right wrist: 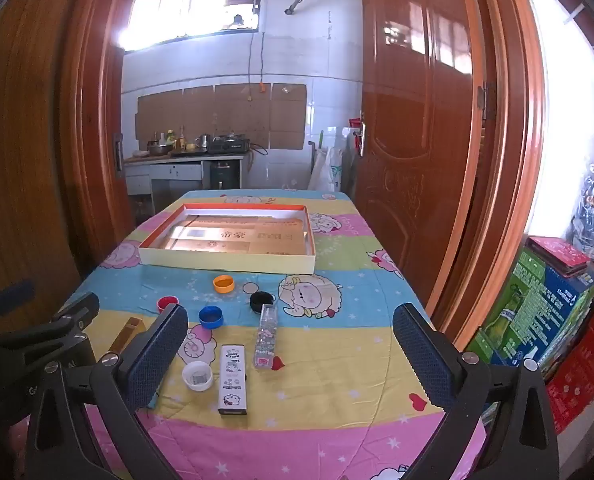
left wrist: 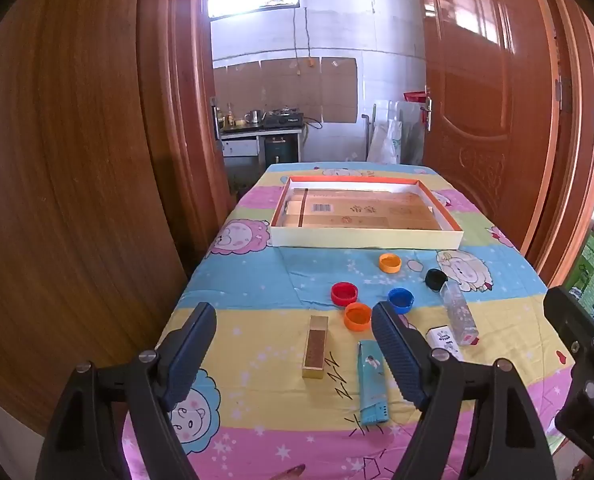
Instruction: Organize rigid objects
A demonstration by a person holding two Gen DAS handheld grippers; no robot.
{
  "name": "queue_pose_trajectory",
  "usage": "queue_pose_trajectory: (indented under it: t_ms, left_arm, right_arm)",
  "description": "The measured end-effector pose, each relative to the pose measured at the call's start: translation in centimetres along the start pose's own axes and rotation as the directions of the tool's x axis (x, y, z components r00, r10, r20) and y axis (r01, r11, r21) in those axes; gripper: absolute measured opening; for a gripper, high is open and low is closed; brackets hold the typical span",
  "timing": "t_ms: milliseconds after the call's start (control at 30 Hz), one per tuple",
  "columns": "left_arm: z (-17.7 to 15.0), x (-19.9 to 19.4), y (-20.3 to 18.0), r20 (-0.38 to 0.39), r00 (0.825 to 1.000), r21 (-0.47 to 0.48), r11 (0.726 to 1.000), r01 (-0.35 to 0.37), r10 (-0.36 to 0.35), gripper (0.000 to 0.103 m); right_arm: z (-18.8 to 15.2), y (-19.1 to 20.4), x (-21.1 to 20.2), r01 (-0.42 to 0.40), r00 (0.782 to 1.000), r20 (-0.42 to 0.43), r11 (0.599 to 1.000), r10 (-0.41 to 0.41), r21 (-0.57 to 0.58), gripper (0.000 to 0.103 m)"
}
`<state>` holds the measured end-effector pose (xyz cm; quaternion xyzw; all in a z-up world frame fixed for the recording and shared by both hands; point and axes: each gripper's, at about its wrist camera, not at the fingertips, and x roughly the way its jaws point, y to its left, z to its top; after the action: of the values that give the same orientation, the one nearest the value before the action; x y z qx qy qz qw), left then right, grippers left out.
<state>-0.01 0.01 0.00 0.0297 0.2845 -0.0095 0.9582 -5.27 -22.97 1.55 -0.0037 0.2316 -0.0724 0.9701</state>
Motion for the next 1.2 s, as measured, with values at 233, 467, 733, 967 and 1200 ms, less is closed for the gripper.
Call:
queue_pose_trajectory:
  t_ms: [233, 467, 733, 967, 1200]
  left_arm:
    - [0.0, 0.0, 0.0, -0.001, 1.0, -0.006, 1.0, 0.007, -0.007, 0.08]
    - [0.03, -0.09, 0.0, -0.008, 1.0, 0.0, 1.0, 0.006, -0.006, 0.08]
    - [0.06, -0.03, 0.1, -0.011, 1.0, -0.003, 1.0, 0.008, -0.008, 0.08]
    - [0.09, 0.28, -0.37, -0.009, 1.0, -0.001, 1.0, 0.004, -0.004, 0.08]
    - [-0.11, 0.19, 0.1, -0.011, 1.0, -0.006, 1.0, 0.002, -0.002, 0.08]
  right_arm:
    - [0.0, 0.01, 0.03, -0.001, 1.0, -0.002, 1.0, 0.001, 0.0, 0.102]
    - [0.03, 0.02, 0.11, -0.002, 1.0, -0.003, 1.0, 0.002, -0.001, 0.102]
    - [0.05, 0.15, 0.06, -0.002, 1.0, -0.005, 1.0, 0.002, -0.002, 0.102]
    - [-0.02, 0.12, 0.29, -0.005, 1.0, -0.005, 1.0, 0.005, -0.003, 0.102]
    - [0.03, 0.0, 0.3, -0.005, 1.0, -0.006, 1.0, 0.005, -0.004, 0.102]
